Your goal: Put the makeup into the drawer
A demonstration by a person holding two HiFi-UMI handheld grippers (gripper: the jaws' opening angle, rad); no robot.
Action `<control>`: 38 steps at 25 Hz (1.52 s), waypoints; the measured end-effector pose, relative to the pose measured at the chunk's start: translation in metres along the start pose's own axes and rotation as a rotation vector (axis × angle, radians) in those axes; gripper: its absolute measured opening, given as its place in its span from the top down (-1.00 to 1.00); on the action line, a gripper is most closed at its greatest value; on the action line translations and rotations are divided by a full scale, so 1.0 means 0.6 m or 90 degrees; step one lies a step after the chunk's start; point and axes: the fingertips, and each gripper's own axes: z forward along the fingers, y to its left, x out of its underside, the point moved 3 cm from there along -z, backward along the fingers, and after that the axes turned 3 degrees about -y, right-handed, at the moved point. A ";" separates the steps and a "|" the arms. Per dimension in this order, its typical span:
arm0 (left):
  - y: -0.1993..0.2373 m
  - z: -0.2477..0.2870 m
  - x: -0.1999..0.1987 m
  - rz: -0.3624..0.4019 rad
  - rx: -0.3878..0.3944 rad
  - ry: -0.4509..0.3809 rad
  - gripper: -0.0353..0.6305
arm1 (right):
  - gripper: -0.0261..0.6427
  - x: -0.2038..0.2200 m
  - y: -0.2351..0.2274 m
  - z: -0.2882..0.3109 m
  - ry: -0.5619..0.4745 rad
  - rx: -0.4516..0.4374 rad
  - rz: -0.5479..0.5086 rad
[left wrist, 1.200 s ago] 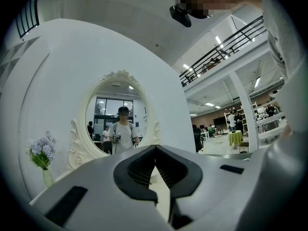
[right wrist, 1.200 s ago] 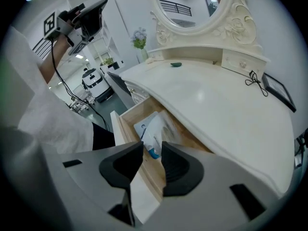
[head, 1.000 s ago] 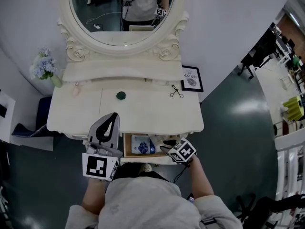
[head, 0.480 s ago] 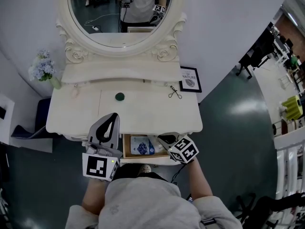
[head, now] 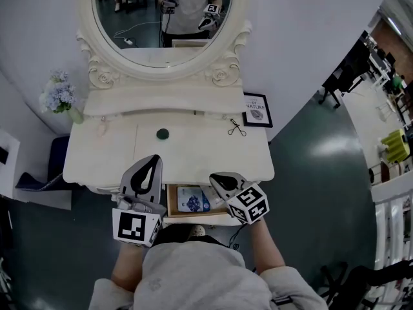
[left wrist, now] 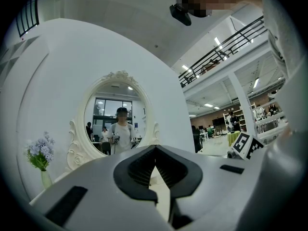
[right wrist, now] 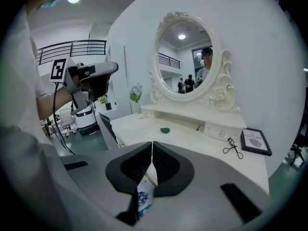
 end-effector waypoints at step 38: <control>0.020 0.008 -0.003 -0.006 0.009 -0.007 0.85 | 0.85 -0.228 0.037 -0.075 -0.298 0.075 -0.060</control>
